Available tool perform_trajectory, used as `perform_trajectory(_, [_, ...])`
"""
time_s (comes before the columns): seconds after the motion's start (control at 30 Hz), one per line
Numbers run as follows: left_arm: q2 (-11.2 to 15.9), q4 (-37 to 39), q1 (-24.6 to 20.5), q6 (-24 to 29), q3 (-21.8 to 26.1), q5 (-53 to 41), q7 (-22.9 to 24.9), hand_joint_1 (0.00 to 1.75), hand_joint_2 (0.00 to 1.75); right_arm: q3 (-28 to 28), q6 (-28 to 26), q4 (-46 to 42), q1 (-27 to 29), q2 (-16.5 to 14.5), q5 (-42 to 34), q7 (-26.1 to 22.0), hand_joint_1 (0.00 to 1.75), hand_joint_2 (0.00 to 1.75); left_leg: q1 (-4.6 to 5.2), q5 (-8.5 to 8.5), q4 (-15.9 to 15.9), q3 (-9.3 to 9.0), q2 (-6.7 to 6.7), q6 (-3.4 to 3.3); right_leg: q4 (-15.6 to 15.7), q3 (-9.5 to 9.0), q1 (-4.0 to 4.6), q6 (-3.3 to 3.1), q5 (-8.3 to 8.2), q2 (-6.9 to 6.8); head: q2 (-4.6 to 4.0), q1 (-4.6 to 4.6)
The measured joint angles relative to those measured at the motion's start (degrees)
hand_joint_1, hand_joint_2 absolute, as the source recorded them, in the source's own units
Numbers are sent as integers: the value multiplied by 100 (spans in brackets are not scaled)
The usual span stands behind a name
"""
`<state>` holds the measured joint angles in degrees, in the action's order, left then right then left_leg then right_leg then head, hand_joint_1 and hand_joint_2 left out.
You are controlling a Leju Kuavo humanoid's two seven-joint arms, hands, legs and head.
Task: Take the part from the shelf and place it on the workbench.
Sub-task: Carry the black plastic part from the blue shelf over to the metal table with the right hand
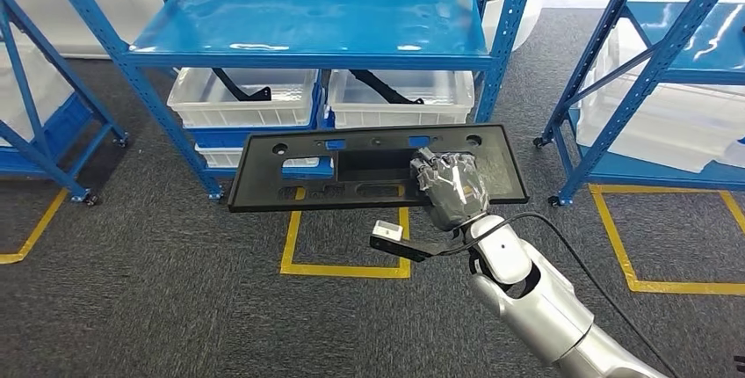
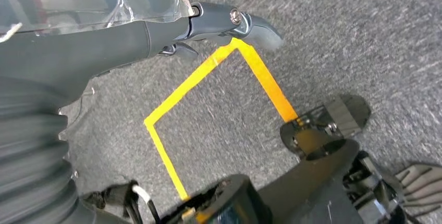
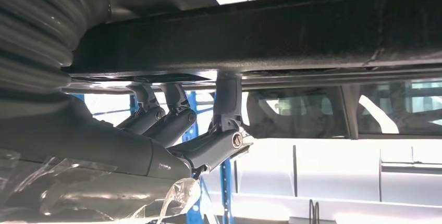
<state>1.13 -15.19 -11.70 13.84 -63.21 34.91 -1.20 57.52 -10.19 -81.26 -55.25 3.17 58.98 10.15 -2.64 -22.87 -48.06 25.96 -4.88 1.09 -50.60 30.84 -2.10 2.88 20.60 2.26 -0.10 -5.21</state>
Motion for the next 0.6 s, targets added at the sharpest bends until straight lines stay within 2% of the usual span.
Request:
perform_trajectory(0.03, [-1,0,7,1,0,-3,0,0,175,-6,4,-9,-6,-4,2,10,175,175,-9,-31,-47,28,47,31,30,-12,-6,-53,-18,-53,-1,-2])
perform_trajectory(0.07, [-1,0,8,1,0,-6,0,0,175,-10,7,-19,-17,-8,4,21,175,175,-11,-141,-232,124,133,46,60,-21,-18,-102,-41,-108,-1,-3])
perform_trajectory(0.1, [-2,0,6,2,0,-7,0,0,175,-13,11,-28,-25,-12,4,30,175,175,-10,-324,-572,288,235,53,87,-26,-30,-138,-59,-166,-1,-4])
perform_trajectory(0.17, [-1,0,-11,2,3,-1,-4,0,175,-16,20,-33,-23,-11,7,39,175,175,2,-764,-1517,761,359,68,92,-16,-13,-164,-63,-278,-1,-4])
perform_trajectory(0.2, [-1,0,-21,2,5,-1,-6,0,175,-16,26,-33,-8,-10,7,39,175,175,7,-881,-1864,939,369,80,90,-12,-6,-163,-62,-339,-1,-4])
perform_trajectory(0.23, [-1,0,-27,2,8,0,-7,0,175,-16,31,-34,7,-8,8,39,175,175,10,-878,-1987,1008,376,88,88,-10,-1,-161,-60,-398,-1,-3])
perform_trajectory(0.27, [-1,0,-29,1,9,-3,-6,0,175,-16,34,-34,19,-8,8,39,175,175,10,-753,-1833,943,397,94,84,-11,-3,-150,-56,-454,-1,-3])
perform_trajectory(0.3, [-1,0,-21,-1,9,-7,-1,0,175,-16,36,-37,25,-8,8,39,175,175,8,-545,-1452,764,452,100,74,-13,-10,-131,-50,-504,-1,-3])
perform_trajectory(0.37, [-5,0,-4,-8,9,-8,7,0,175,-17,39,-44,21,-7,10,43,175,175,10,-131,-553,349,711,96,30,-12,4,-56,-17,-590,-1,-3])
perform_trajectory(0.4, [-10,0,-3,-14,9,-9,10,0,175,-17,43,-47,19,-4,12,46,175,175,20,-18,-300,244,802,64,8,-9,23,-14,-2,-632,0,-3])
perform_trajectory(0.43, [-15,0,-3,-22,9,-13,11,0,175,-18,46,-52,19,-3,14,49,175,175,33,26,-209,225,845,19,-9,-6,40,25,9,-675,0,-3])
perform_trajectory(0.5, [-15,1,2,-35,9,-21,19,0,175,-19,53,-68,24,-2,18,48,175,175,60,31,-274,290,723,-99,-24,0,25,90,27,-757,0,-2])
perform_trajectory(0.57, [-9,2,13,-45,9,-34,35,0,175,-20,57,-89,30,0,27,46,175,175,72,45,-300,305,599,-185,-232,83,-20,137,196,-641,0,-1])
perform_trajectory(0.6, [-5,2,14,-49,9,-43,43,0,175,-21,58,-102,33,2,31,47,175,175,78,52,-299,297,537,-220,-531,217,-28,145,373,-520,0,-2])
